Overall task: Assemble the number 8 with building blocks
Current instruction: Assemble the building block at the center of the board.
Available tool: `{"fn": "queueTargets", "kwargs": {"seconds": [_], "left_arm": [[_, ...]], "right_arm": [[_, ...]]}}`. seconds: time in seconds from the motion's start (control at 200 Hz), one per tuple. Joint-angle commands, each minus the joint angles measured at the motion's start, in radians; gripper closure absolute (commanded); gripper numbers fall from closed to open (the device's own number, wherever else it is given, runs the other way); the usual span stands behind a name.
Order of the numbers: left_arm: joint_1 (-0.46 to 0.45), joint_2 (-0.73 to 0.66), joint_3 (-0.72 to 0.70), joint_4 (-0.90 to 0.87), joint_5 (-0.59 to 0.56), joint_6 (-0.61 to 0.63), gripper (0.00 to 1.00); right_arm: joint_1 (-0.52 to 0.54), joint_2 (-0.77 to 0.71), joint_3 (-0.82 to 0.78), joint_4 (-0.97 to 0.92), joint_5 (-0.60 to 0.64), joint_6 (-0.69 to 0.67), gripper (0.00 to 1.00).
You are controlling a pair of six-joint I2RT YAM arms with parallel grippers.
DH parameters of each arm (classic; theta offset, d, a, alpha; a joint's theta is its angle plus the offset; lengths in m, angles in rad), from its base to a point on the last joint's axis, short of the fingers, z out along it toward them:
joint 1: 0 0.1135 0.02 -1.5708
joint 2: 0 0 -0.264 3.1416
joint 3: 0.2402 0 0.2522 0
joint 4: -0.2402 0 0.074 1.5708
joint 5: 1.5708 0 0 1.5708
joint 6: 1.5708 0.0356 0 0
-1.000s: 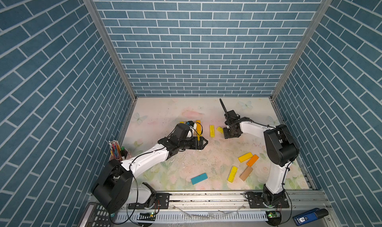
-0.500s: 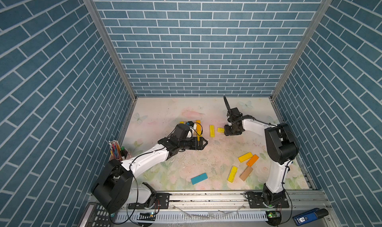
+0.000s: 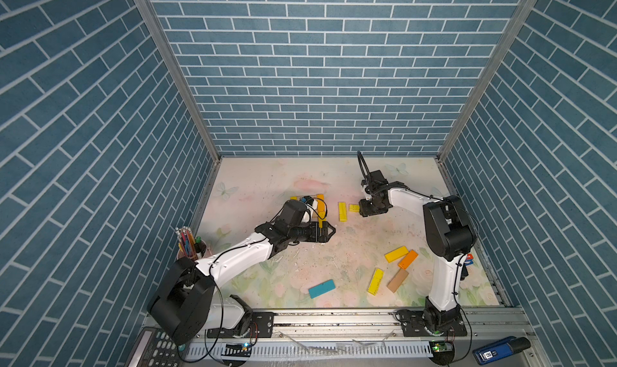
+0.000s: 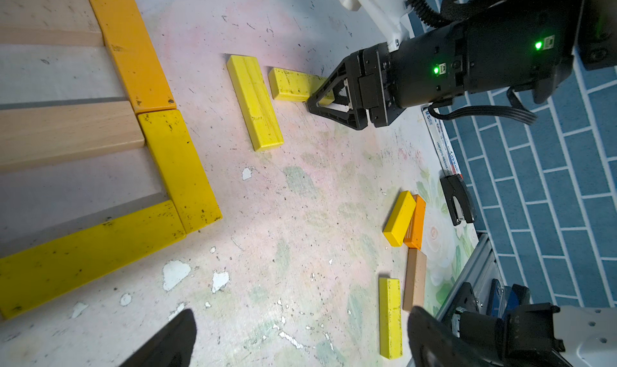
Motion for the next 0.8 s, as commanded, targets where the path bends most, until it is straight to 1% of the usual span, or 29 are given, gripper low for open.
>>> {"fn": "queueTargets", "kwargs": {"seconds": [0.0, 0.51, 0.795], "left_arm": [[-0.004, -0.007, -0.006, 0.0, -0.009, 0.005, 0.0], [-0.004, -0.006, -0.004, -0.011, -0.009, 0.007, 0.01], [-0.004, -0.002, -0.003, -0.012, -0.009, 0.009, 0.0]], "right_arm": [[0.004, 0.029, 0.036, -0.048, 0.008, -0.084, 0.47], [0.005, 0.067, 0.087, -0.047, -0.004, -0.185, 0.45], [0.011, 0.085, 0.118, -0.056, -0.016, -0.199, 0.45]]}}
